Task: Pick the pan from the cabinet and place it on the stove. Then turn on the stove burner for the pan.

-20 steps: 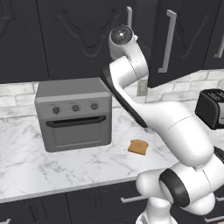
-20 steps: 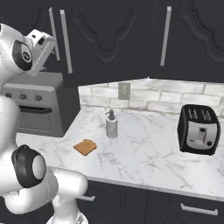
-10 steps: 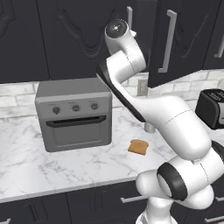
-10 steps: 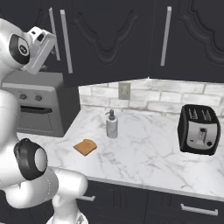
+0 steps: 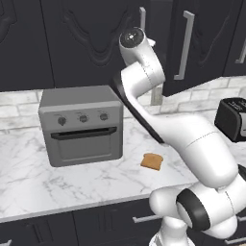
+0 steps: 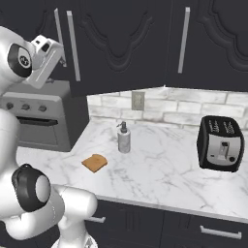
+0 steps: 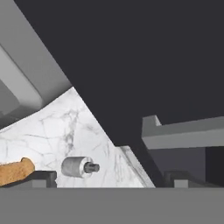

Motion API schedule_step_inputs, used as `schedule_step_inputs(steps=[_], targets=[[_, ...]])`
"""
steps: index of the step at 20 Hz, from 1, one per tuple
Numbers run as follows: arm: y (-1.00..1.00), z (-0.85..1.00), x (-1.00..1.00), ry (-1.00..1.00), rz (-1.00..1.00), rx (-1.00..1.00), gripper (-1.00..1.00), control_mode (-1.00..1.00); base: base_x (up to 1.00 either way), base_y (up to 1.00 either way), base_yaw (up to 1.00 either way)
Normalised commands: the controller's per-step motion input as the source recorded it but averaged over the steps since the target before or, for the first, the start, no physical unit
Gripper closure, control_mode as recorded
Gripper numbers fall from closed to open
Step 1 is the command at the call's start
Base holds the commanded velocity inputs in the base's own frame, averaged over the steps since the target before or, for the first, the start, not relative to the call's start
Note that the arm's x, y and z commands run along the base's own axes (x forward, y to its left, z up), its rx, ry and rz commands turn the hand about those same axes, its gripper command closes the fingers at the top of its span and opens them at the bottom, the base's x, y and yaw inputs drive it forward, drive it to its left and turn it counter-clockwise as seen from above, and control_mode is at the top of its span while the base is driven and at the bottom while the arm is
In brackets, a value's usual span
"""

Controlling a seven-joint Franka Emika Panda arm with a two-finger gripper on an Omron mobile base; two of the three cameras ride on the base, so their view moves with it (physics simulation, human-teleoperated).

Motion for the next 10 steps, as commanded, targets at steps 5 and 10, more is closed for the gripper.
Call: schedule_step_inputs(steps=[5,10], targets=[[-0.27,-0.04,0.03,0.04,-0.01,0.00,-1.00,-1.00,0.00,0.00,0.00],[-0.20,-0.02,0.03,0.03,0.00,-0.03,-1.00,-1.00,0.00,0.00,0.00]])
